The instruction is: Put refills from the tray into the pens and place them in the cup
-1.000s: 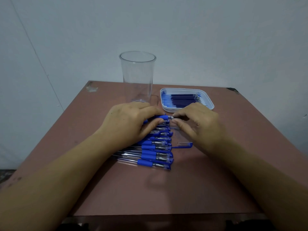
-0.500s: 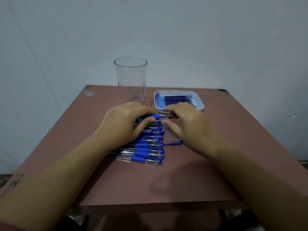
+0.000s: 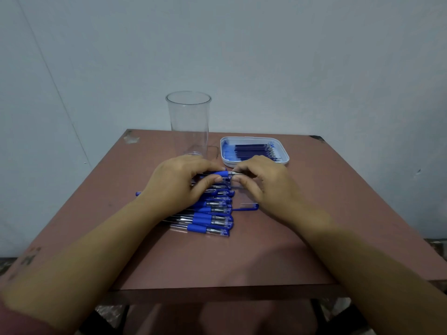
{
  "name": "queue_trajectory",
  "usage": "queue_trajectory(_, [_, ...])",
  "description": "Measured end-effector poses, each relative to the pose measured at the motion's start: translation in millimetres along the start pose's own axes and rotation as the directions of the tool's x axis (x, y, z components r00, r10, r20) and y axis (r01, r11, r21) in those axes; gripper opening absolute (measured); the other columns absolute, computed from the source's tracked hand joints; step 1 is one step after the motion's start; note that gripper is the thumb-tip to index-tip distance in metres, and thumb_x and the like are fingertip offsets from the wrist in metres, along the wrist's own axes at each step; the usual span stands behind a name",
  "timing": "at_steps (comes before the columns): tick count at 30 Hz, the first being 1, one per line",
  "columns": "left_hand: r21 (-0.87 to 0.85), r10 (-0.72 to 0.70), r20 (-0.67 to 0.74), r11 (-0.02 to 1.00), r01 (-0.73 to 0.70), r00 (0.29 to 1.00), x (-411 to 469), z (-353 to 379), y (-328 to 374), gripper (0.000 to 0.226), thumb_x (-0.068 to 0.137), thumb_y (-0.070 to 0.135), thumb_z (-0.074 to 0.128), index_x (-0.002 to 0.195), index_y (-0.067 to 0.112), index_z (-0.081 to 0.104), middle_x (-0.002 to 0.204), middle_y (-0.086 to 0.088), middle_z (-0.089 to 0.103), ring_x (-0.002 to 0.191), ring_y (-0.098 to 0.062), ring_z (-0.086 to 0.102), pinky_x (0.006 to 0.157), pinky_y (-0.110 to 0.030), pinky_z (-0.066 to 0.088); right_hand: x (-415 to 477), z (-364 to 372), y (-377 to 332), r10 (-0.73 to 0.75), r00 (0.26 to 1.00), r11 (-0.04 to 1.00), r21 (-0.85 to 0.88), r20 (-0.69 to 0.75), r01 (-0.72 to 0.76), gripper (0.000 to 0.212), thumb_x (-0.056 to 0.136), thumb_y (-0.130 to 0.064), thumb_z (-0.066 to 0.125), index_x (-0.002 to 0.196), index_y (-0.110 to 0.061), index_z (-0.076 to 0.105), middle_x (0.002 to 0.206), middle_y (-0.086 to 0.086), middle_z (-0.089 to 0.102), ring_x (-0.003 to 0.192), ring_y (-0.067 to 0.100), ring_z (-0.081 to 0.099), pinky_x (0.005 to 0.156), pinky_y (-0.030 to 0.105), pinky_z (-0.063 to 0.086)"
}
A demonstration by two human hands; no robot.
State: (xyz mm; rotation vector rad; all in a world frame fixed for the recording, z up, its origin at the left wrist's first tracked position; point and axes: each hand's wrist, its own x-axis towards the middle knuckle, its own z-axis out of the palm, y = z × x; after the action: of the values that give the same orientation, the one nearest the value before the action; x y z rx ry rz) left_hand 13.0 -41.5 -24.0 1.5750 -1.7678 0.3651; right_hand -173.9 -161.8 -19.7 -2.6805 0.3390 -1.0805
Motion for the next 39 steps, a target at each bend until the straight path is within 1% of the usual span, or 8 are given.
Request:
queue_trajectory(4, [0.018, 0.017, -0.01, 1.0, -0.017, 1.0, 0.8, 0.2, -0.8, 0.032, 0.09, 0.05, 0.052, 0.107, 0.031, 0.073, 0.083, 0.015, 0.067, 0.074, 0.002, 0.053, 0.065, -0.02, 0.047, 0.0, -0.8, -0.1, 0.029, 1.0, 0.998, 0.05, 0.005, -0.029, 0.008, 0.09, -0.02, 0.066, 0.095, -0.014, 0.068, 0.083, -0.005, 0.063, 0.078, 0.007, 0.053, 0.072, 0.009, 0.038])
queue_trajectory(7, [0.044, 0.015, 0.006, 0.999, -0.015, 1.0, 1.1, 0.3, -4.8, 0.033, 0.09, 0.051, 0.051, 0.107, 0.032, 0.072, 0.085, 0.014, 0.067, 0.076, 0.003, 0.051, 0.067, -0.017, 0.044, -2.2, -4.3, 6.6, 0.091, 0.992, 0.992, 0.084, 0.084, -0.098, 0.017, 0.085, -0.026, 0.072, 0.1, -0.018, 0.069, 0.086, -0.012, 0.061, 0.081, -0.001, 0.057, 0.07, 0.005, 0.04])
queue_trajectory(12, [0.02, -0.028, 0.02, 0.999, 0.027, 0.999, -2.9, -6.9, -16.8, 0.036, 0.09, 0.052, 0.051, 0.109, 0.031, 0.073, 0.094, 0.016, 0.07, 0.081, 0.0, 0.058, 0.072, -0.027, 0.051, -11.6, -23.4, 19.9, 0.073, 0.95, 0.997, 0.015, 0.303, -0.081, 0.027, 0.074, -0.044, 0.07, 0.093, -0.025, 0.073, 0.083, -0.019, 0.059, 0.079, 0.0, 0.058, 0.068, 0.013, 0.042])
queue_trajectory(15, [0.007, -0.039, 0.035, 0.999, 0.039, 0.999, -3.6, -7.6, -18.4, 0.036, 0.089, 0.052, 0.051, 0.109, 0.031, 0.073, 0.091, 0.016, 0.069, 0.079, -0.003, 0.06, 0.071, -0.028, 0.052, -13.1, -25.6, 18.9, 0.106, 0.909, 0.994, -0.031, 0.403, -0.103, 0.016, 0.075, -0.036, 0.072, 0.089, -0.029, 0.075, 0.083, -0.018, 0.055, 0.081, 0.0, 0.055, 0.068, 0.014, 0.043])
queue_trajectory(19, [0.015, -0.026, 0.033, 1.0, 0.026, 0.999, -2.7, -5.9, -19.0, 0.035, 0.089, 0.052, 0.052, 0.109, 0.032, 0.073, 0.088, 0.017, 0.068, 0.077, -0.001, 0.058, 0.069, -0.025, 0.051, -11.9, -27.6, 21.5, 0.164, 0.916, 0.986, -0.051, 0.365, -0.156, 0.006, 0.077, -0.027, 0.073, 0.082, -0.029, 0.07, 0.079, -0.017, 0.057, 0.078, 0.0, 0.054, 0.065, 0.011, 0.038])
queue_trajectory(23, [0.017, -0.019, 0.023, 1.0, 0.018, 1.0, -3.0, -6.0, -17.7, 0.034, 0.089, 0.051, 0.054, 0.108, 0.032, 0.073, 0.086, 0.018, 0.067, 0.075, 0.002, 0.055, 0.067, -0.023, 0.049, -11.1, -27.7, 23.2, 0.222, 0.948, 0.973, 0.014, 0.229, -0.231, 0.012, 0.082, -0.021, 0.073, 0.084, -0.03, 0.064, 0.068, -0.015, 0.056, 0.068, 0.005, 0.054, 0.058, 0.01, 0.038])
queue_trajectory(28, [0.005, -0.009, 0.034, 1.0, 0.008, 0.999, -1.7, -4.8, -13.7, 0.036, 0.088, 0.053, 0.053, 0.107, 0.031, 0.074, 0.086, 0.016, 0.068, 0.075, 0.001, 0.055, 0.066, -0.023, 0.049, -5.5, -15.7, 17.0, 0.111, 0.988, 0.994, 0.012, 0.103, -0.113, 0.011, 0.086, -0.02, 0.072, 0.094, -0.023, 0.066, 0.08, -0.023, 0.057, 0.074, 0.004, 0.056, 0.066, 0.008, 0.04])
queue_trajectory(39, [0.014, 0.003, 0.013, 1.0, -0.003, 1.0, -2.0, 1.1, -7.8, 0.035, 0.088, 0.051, 0.054, 0.105, 0.028, 0.075, 0.078, 0.014, 0.064, 0.071, -0.002, 0.053, 0.063, -0.019, 0.043, -2.0, -1.3, 6.5, 0.063, 0.997, 0.995, 0.071, 0.046, -0.066, 0.011, 0.089, -0.02, 0.067, 0.099, -0.018, 0.069, 0.086, -0.007, 0.063, 0.078, 0.006, 0.055, 0.07, 0.01, 0.041])
